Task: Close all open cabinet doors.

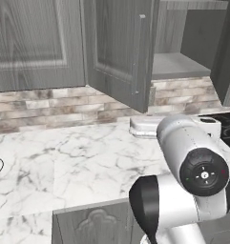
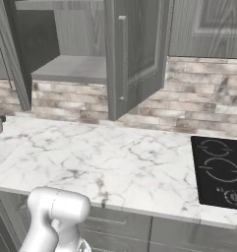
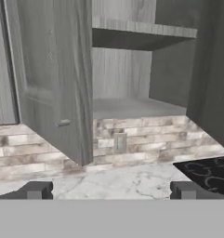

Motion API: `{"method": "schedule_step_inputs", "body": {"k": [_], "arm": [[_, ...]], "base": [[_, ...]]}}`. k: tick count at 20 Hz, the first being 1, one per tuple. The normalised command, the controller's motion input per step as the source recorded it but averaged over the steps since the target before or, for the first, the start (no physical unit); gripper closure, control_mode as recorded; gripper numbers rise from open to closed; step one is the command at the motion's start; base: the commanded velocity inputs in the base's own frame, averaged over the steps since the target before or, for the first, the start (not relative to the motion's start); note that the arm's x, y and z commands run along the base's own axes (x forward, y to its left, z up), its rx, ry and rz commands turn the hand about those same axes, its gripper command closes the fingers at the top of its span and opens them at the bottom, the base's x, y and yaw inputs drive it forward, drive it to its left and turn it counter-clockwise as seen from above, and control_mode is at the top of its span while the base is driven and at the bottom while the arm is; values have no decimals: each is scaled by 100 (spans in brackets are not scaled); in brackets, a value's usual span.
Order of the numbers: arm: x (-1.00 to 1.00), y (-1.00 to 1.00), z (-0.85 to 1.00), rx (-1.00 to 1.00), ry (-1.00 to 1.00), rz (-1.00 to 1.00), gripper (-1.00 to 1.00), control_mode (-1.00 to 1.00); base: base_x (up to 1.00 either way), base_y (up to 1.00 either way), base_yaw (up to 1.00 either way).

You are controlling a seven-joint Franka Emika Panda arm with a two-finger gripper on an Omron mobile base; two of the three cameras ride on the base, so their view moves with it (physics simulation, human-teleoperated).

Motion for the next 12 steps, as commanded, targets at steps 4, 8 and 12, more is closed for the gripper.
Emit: {"method": "schedule_step_inputs", "body": {"k": [4,8,12], "arm": [[5,70,7,0,-25,-6,-100,-100],[10,44,16,-4,-17,-10,-100,-100],[28,21,18,-2,-10,-13,-100,-100]], "base": [[0,0,0],[0,0,0],[0,0,0]]}}
